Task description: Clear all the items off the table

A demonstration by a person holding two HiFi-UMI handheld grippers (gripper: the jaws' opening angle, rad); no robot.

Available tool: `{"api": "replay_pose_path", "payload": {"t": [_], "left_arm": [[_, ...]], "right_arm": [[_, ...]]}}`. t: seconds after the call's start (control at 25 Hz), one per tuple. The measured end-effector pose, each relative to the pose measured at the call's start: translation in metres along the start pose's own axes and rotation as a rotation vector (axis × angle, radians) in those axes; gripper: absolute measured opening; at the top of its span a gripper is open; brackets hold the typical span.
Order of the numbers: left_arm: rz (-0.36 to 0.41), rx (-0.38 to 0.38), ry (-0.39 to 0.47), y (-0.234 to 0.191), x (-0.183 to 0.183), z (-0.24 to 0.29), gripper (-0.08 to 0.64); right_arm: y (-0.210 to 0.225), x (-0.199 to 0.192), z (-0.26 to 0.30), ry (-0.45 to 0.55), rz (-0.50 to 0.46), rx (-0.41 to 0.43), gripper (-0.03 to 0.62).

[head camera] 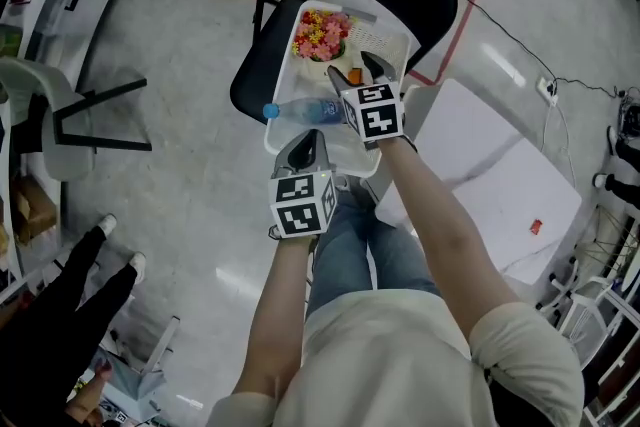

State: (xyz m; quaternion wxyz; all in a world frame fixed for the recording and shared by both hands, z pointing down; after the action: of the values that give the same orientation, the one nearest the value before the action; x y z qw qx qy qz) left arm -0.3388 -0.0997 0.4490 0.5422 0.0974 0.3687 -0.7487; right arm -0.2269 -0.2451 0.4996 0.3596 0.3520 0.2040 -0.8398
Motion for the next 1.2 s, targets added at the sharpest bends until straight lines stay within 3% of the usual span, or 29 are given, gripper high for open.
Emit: {"api": "replay_pose_path", "payload": {"t": [0.24, 0.56, 1.2], "left_arm": [[0.020, -0.015, 0.012, 0.015, 0.004, -0.012, 0.009], [0.063, -0.043, 0.011, 0.045, 0.005, -0.028, 0.009], [0.172, -0.126, 0.008, 0.122, -0.021, -0.054, 0.009]], "right_arm": [[0.003, 0.006, -0.043, 0.009, 0.015, -0.037, 0.130], [0.016, 0.011, -0.104, 0.026, 0.053, -0.118, 0.003], [0.023, -0.010, -0.223, 0.090, 0.059, -0.154, -0.002]]}}
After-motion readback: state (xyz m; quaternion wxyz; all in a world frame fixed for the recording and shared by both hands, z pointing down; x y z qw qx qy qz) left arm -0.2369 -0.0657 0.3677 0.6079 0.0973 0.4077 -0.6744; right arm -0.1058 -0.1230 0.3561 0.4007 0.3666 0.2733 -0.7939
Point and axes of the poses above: the fingertips, and each gripper's own axes: z forward along the fingers, y to its right, x out of its top, the point moved 8 cm from there along -z, backward along the fingers, and after that the axes turned 15 degrees about -z, right-handed, at the moved point
